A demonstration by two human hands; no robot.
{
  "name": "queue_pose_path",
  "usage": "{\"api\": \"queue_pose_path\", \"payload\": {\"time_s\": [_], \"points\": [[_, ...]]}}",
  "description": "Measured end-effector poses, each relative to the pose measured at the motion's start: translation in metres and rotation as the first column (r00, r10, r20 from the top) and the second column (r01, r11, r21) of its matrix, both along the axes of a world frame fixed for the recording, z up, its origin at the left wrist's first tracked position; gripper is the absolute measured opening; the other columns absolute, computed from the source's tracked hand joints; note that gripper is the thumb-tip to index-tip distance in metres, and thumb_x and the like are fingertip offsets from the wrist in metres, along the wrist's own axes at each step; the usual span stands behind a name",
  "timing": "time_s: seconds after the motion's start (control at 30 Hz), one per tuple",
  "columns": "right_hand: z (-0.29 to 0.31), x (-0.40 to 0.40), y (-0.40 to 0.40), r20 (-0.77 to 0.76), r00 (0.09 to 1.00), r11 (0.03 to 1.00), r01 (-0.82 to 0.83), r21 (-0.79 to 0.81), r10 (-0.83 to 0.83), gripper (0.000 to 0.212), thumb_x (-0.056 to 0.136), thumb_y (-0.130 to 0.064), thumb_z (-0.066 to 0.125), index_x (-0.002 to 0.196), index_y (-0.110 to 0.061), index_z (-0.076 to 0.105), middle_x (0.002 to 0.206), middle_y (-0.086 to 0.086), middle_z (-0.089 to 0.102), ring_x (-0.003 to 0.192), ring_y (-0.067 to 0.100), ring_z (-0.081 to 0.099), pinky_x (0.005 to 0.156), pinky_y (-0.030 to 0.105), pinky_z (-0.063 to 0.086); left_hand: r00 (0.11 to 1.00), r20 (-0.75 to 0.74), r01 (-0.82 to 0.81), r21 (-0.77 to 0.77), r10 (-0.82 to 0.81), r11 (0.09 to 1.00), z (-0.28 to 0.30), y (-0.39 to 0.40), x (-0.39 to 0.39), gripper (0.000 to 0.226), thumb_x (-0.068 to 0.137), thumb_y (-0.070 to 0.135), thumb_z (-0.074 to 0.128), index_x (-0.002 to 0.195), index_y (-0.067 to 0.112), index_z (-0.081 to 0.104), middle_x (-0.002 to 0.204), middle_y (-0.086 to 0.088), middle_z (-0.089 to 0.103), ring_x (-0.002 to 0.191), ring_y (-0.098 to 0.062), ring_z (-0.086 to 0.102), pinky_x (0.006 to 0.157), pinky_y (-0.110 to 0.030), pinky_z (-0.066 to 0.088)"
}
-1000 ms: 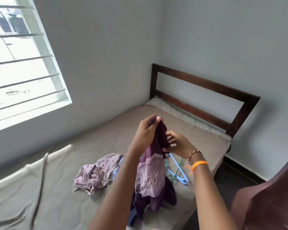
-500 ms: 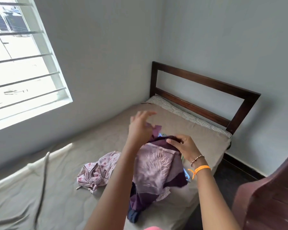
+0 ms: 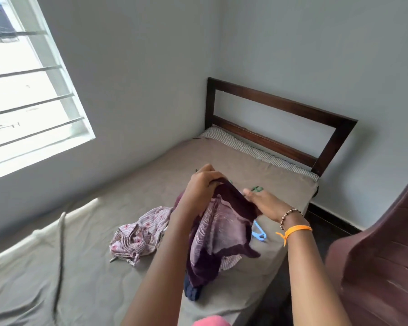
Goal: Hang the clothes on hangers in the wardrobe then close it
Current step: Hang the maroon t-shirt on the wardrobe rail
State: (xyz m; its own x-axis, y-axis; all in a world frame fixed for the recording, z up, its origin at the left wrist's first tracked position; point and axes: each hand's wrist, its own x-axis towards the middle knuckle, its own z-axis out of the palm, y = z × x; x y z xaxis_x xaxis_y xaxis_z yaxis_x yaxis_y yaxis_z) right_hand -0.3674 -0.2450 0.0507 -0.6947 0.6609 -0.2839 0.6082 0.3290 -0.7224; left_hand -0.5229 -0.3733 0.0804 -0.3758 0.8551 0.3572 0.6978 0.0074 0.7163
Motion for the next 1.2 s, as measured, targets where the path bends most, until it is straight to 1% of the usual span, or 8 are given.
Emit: {"api": "queue_pose_path", "payload": {"time_s": [0.17,0.37,0.6,0.77,0.87,1.0,1.1,1.2], "points": [[-0.021,0.004,-0.018,0.079,0.997,0.991,0.020,-0.130,-0.009,0.040,0.096,-0.029,0.051,0.060,-0.013,0.051,0.059,0.006,0.051,0.053,0.016,0.050,0.060,0.028,0.042,0.999,-0.017,-0.043,0.042,0.044,0.998,-0.006,-0.004,0.006,0.026,0.079,-0.006,0.059,0.090,0.010,0.075,0.076,0.010,0.039,0.069,-0.005,0.041,0.069,-0.007,0.033],[-0.025,0.021,-0.026,-0.354,0.926,0.853,0.286,0.436,-0.129,0.015,0.068,0.008,0.072,0.075,-0.005,0.071,0.077,0.006,0.065,0.074,0.022,0.061,0.067,0.003,0.035,0.962,0.264,0.014,-0.310,0.072,0.951,-0.020,-0.036,-0.003,0.035,0.092,0.034,0.057,0.062,0.020,0.070,0.056,-0.004,0.055,0.049,-0.012,0.047,0.060,-0.022,0.038],[-0.018,0.026,-0.029,-0.434,0.898,0.690,0.357,0.630,-0.068,0.037,0.064,0.015,0.047,0.081,-0.010,0.068,0.083,0.004,0.054,0.081,0.026,0.055,0.072,0.027,0.040,0.998,-0.029,-0.010,-0.940,-0.052,0.340,-0.072,-0.041,0.002,0.041,0.098,0.021,0.039,0.132,0.000,0.049,0.137,-0.015,0.051,0.123,-0.032,0.051,0.091,-0.032,0.043],[-0.026,0.017,-0.012,-0.442,0.889,0.735,0.377,0.563,-0.118,0.038,0.071,0.017,0.048,0.085,-0.010,0.072,0.081,-0.003,0.046,0.072,0.011,0.047,0.066,0.022,0.036,0.935,-0.279,-0.354,-0.780,0.220,0.515,-0.098,-0.035,-0.001,0.033,0.090,0.016,0.045,0.121,0.012,0.058,0.138,-0.013,0.044,0.117,-0.034,0.052,0.099,-0.042,0.036],[-0.039,0.026,0.022,-0.335,0.921,0.790,0.353,0.501,-0.199,0.035,0.072,0.017,0.053,0.083,-0.008,0.075,0.075,0.005,0.052,0.071,0.018,0.050,0.065,0.022,0.035,0.826,-0.371,-0.561,-0.604,0.424,0.565,-0.093,-0.025,-0.013,0.029,0.088,0.010,0.046,0.112,0.016,0.061,0.132,-0.011,0.036,0.114,-0.035,0.043,0.090,-0.041,0.037],[-0.067,0.028,0.058,0.173,0.985,0.991,-0.034,0.132,0.011,0.016,0.076,0.006,0.067,0.079,-0.009,0.073,0.073,0.007,0.063,0.070,0.011,0.058,0.067,0.025,0.040,0.819,-0.103,-0.522,-0.543,0.564,0.658,-0.100,0.011,-0.035,0.027,0.076,0.002,0.047,0.091,0.006,0.070,0.105,-0.015,0.057,0.093,-0.037,0.058,0.070,-0.037,0.046],[-0.090,0.025,0.075,0.350,0.864,0.879,-0.192,-0.436,0.362,0.015,0.079,0.002,0.069,0.077,-0.013,0.070,0.059,-0.011,0.060,0.053,-0.003,0.051,0.058,0.013,0.041,0.849,-0.003,-0.406,-0.643,0.528,0.649,-0.102,0.044,-0.038,0.025,0.065,0.006,0.049,0.072,0.013,0.072,0.078,-0.013,0.068,0.077,-0.033,0.064,0.068,-0.035,0.053],[-0.124,0.015,0.098,0.252,0.925,0.800,-0.085,-0.594,0.285,0.018,0.085,0.010,0.059,0.089,-0.006,0.067,0.056,-0.014,0.063,0.051,-0.005,0.053,0.055,0.010,0.044,0.865,0.018,-0.337,-0.719,0.501,0.608,-0.111,0.078,-0.038,0.026,0.067,0.007,0.051,0.076,0.015,0.074,0.082,-0.009,0.070,0.081,-0.031,0.064,0.071,-0.033,0.052]]}}
